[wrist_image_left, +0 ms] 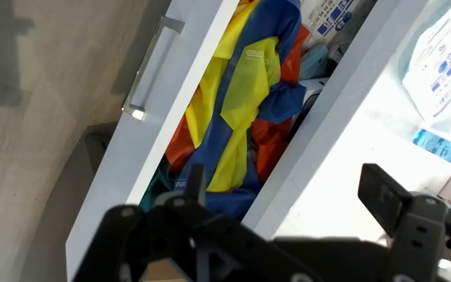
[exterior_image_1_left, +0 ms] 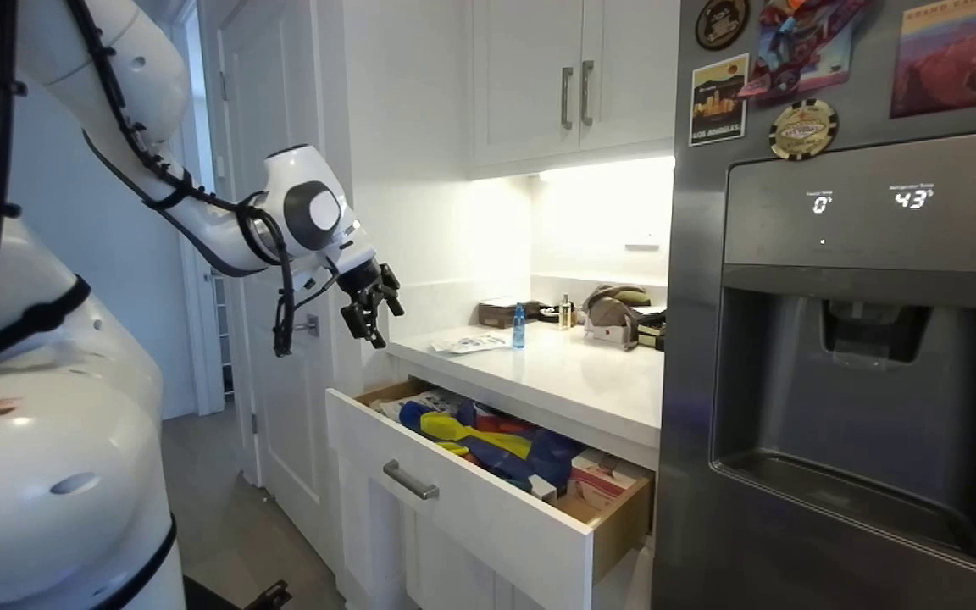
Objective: Open the topmost drawer
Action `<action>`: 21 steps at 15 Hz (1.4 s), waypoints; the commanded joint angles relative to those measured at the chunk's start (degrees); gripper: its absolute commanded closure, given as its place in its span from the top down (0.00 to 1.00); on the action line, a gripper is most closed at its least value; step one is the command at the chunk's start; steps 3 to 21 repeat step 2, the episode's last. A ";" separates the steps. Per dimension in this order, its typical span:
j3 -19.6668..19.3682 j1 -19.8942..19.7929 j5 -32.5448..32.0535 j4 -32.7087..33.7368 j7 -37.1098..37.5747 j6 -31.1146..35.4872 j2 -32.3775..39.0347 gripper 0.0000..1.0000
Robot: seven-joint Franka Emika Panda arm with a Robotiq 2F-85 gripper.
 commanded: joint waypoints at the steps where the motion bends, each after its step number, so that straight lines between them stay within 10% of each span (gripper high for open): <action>1: -3.57 3.32 -4.36 -0.07 2.97 0.01 1.57 1.00; 21: -3.56 3.38 -4.36 -0.07 2.97 0.01 1.64 1.00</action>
